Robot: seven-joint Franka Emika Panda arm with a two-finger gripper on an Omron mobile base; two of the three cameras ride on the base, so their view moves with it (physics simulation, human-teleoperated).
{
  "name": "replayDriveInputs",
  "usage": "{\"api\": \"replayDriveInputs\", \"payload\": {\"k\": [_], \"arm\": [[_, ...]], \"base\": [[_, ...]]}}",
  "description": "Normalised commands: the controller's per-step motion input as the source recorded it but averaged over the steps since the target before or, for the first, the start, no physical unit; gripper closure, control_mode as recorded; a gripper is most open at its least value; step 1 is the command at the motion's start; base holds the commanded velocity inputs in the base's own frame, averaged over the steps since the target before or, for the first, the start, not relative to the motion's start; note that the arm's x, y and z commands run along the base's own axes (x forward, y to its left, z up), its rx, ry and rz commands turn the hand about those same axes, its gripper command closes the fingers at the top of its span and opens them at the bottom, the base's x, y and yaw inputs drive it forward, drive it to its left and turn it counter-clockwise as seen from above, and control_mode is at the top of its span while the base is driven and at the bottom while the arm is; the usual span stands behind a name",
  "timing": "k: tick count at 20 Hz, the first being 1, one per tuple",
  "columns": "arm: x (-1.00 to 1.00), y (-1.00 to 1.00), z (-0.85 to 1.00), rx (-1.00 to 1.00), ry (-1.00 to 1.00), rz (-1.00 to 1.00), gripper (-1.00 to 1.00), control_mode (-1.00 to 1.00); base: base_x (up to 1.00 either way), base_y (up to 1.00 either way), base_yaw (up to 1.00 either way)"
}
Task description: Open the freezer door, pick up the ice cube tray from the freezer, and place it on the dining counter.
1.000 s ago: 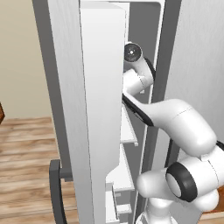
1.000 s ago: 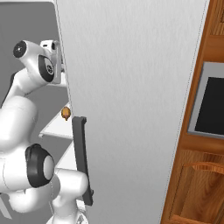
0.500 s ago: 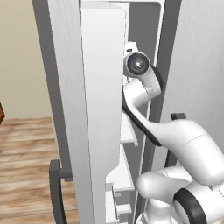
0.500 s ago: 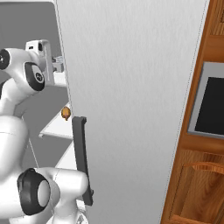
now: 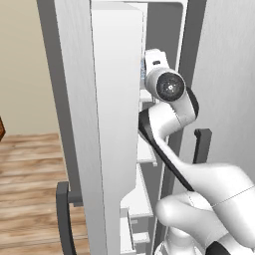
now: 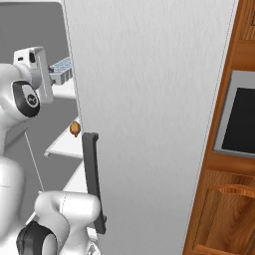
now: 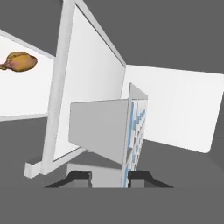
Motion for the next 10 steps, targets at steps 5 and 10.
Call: {"api": "replayDriveInputs", "payload": {"k": [5, 10], "arm": [[-0.63, 0.06, 0.18, 0.0, 0.02, 0.02, 1.0, -1.0], [-0.69, 0.0, 0.05, 0.0, 0.0, 0.03, 1.0, -1.0]], "base": [[0.0, 0.0, 0.0], [0.0, 0.0, 0.0]]}}
